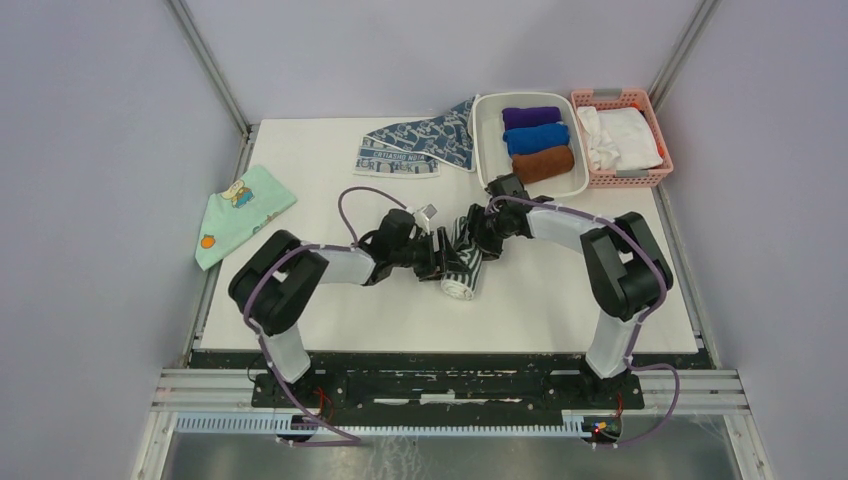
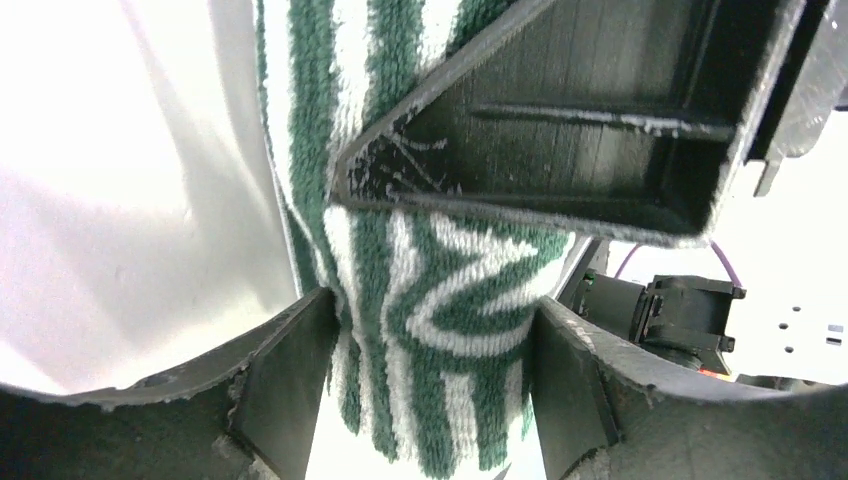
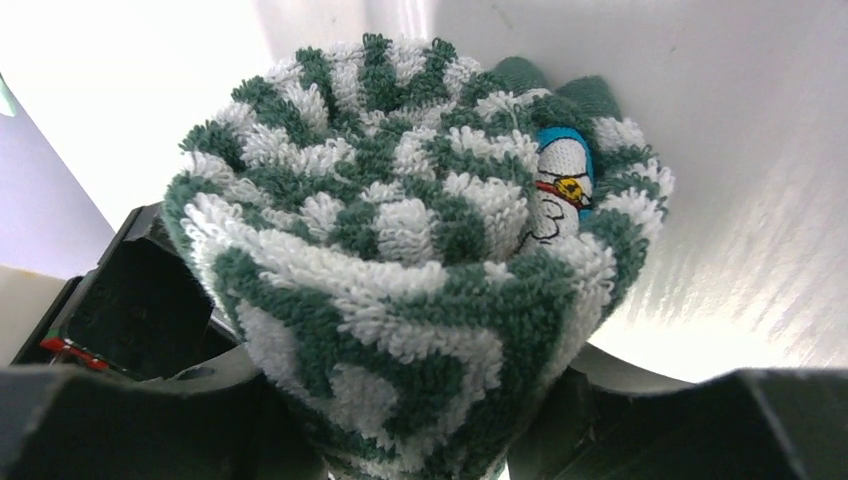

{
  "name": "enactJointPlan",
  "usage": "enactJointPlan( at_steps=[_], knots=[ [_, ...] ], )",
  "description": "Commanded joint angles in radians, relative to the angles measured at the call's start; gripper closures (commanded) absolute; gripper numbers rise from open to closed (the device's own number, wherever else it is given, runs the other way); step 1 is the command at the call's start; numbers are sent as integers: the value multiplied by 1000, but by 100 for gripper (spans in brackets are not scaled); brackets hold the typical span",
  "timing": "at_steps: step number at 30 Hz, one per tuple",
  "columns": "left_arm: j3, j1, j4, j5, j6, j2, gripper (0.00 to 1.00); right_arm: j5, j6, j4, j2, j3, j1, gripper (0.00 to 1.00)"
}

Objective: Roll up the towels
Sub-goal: Pick up the towel at the center of the board, then place the towel in the bin.

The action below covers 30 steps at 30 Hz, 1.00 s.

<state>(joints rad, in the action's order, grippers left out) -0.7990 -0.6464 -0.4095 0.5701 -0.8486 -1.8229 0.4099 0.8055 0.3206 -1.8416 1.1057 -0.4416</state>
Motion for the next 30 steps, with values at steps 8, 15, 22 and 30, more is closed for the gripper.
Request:
enactJointPlan(
  at_steps=[8,15,22,30],
  knots=[
    [16,131,405,-308,197,506,11,-57,69,60,194,141,125,66],
    [-71,304,669,-449,376,727,7,-185,201,1,249,203,274,66],
    [-91,373,766,-605,513,831,5,-353,328,-120,206,207,368,66],
    [-46,381,743,-633,520,850,5,-466,432,-261,94,210,397,66]
  ],
)
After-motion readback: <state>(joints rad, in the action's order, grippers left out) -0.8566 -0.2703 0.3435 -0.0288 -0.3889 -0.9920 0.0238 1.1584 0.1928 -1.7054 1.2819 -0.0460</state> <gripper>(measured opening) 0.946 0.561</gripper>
